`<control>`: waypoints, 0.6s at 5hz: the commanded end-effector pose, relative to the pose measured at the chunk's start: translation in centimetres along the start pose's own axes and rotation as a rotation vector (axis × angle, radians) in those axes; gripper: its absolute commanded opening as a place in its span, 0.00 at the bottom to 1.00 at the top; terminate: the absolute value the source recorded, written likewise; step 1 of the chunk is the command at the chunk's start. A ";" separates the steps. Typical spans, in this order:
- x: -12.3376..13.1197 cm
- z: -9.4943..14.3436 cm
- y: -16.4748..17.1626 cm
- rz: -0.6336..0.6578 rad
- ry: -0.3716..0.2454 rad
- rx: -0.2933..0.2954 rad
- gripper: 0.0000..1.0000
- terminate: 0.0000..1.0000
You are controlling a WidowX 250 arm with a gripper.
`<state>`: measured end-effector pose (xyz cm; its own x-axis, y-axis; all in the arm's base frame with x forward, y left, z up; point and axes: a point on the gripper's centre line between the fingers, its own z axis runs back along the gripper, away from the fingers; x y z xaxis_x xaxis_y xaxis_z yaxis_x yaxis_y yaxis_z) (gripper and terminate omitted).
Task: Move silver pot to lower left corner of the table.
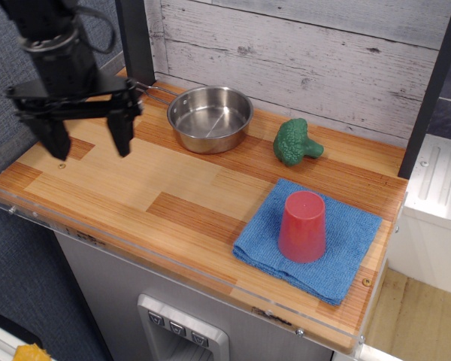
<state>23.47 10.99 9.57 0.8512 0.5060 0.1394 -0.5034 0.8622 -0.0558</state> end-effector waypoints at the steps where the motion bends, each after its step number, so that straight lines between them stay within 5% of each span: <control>1: 4.4 0.0 -1.4 0.220 -0.057 -0.043 1.00 0.00; 2: 6.2 -0.8 -2.4 0.297 -0.095 -0.001 1.00 0.00; 3: 8.0 -2.2 -3.6 0.316 -0.083 -0.021 1.00 0.00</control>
<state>31.94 11.57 7.06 0.6429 0.7523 0.1440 -0.7464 0.6575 -0.1028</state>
